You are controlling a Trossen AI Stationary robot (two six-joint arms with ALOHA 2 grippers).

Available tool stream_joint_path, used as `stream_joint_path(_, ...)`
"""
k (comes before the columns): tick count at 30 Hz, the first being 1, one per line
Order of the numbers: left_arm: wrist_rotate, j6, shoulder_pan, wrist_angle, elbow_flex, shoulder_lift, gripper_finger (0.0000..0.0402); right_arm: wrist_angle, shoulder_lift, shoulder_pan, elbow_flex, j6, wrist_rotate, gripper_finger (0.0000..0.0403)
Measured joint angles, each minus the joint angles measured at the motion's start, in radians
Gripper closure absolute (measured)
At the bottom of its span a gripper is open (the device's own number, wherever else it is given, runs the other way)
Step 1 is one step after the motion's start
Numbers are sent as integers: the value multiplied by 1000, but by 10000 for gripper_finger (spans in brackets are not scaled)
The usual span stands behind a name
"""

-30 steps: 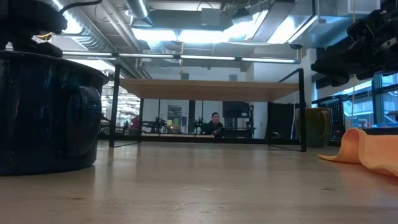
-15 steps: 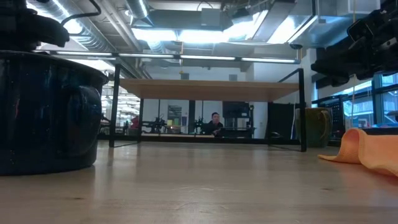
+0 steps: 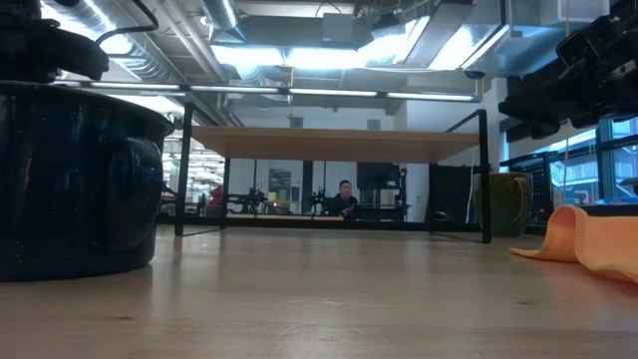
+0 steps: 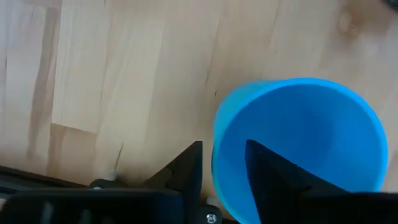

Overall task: Stack small to large cups/mugs on shelf
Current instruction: Put the light blue mug on the shelf

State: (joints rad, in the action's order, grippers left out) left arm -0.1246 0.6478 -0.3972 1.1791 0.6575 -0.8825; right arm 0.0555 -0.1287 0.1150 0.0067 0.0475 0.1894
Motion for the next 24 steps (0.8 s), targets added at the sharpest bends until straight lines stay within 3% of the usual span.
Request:
stream_joint_path(11, 17, 54, 0, 2, 0, 0, 391, 0, 0, 0, 0, 0, 0, 322)
stream_joint_path(18, 30, 108, 1, 0, 0, 0, 398, 0, 0, 0, 0, -1, 0, 322)
stream_joint_path(24, 113, 222, 26, -19, 4, 0, 399, 0, 0, 0, 0, -1, 0, 322)
